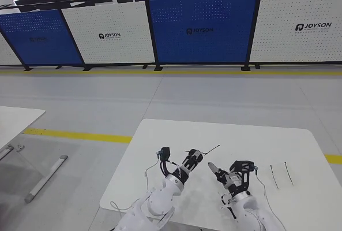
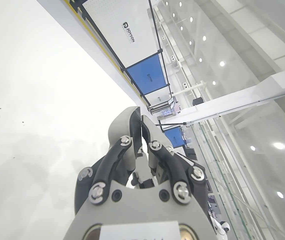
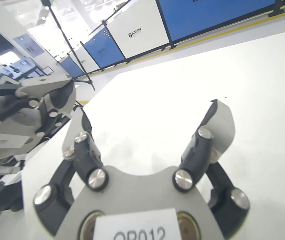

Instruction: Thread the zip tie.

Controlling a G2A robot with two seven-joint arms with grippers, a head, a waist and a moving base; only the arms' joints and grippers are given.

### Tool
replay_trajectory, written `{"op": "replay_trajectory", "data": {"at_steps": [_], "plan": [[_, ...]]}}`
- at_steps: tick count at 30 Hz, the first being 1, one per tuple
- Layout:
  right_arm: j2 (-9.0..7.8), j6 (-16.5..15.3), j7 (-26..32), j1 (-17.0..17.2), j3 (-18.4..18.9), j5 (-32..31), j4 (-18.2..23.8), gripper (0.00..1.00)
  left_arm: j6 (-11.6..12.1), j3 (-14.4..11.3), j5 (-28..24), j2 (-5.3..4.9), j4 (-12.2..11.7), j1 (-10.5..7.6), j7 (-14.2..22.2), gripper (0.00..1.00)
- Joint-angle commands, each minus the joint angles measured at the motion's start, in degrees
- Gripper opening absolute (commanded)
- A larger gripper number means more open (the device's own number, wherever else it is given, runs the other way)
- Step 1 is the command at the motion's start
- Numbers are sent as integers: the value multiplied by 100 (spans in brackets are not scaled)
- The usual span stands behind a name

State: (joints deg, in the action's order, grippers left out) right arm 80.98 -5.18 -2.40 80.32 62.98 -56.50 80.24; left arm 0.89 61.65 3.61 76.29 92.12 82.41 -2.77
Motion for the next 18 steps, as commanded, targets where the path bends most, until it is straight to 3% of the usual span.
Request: {"op": "replay_trajectory", "data": {"at_steps": [1, 14, 15, 16, 18], "plan": [[18, 129, -44, -101, -99, -193, -83, 100, 20, 11, -12, -3, 29, 18, 14, 0], [36, 72, -231, -142, -185, -299, -164, 100, 91, 11, -73, 1, 46, 42, 31, 0], [45, 115, -255, -162, -212, -324, -183, 71, 94, 7, -81, 1, 47, 43, 41, 0], [53, 152, -265, -181, -239, -349, -207, 56, 95, 5, -80, 2, 48, 46, 43, 0], [71, 206, -273, -229, -295, -375, -256, 47, 96, -7, -65, 2, 48, 53, 48, 0]]}}
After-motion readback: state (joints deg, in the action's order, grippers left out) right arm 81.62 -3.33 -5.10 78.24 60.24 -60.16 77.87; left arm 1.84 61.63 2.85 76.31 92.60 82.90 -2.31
